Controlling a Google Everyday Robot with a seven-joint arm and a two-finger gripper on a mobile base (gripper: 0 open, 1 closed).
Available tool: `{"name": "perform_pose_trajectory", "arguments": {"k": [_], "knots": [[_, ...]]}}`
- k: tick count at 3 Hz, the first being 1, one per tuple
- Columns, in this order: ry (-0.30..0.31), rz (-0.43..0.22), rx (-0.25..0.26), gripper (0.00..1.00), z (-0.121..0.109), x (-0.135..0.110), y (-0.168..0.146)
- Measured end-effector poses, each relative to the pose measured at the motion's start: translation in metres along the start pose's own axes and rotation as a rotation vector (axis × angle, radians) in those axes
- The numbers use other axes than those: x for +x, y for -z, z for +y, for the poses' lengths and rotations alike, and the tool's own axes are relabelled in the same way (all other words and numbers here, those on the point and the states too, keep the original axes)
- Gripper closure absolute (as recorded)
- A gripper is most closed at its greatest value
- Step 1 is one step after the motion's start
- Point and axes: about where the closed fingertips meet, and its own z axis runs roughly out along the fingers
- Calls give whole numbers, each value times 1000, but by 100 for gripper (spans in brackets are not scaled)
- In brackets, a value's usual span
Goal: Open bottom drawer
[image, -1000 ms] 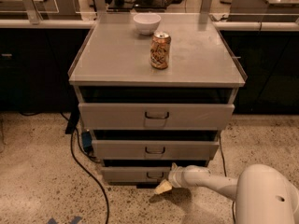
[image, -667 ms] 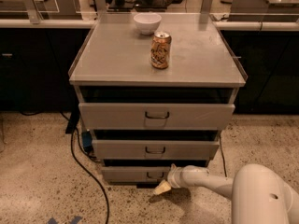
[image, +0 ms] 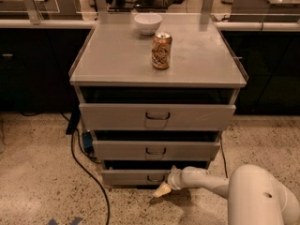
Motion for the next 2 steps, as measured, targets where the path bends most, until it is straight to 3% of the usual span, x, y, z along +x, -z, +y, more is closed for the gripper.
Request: {"name": "perform_pose_trajectory", "arguments": {"k": [1, 2], "knots": [[-1, 0, -35, 0, 5, -1, -2], [-2, 0, -36, 0, 6, -2, 1]]}}
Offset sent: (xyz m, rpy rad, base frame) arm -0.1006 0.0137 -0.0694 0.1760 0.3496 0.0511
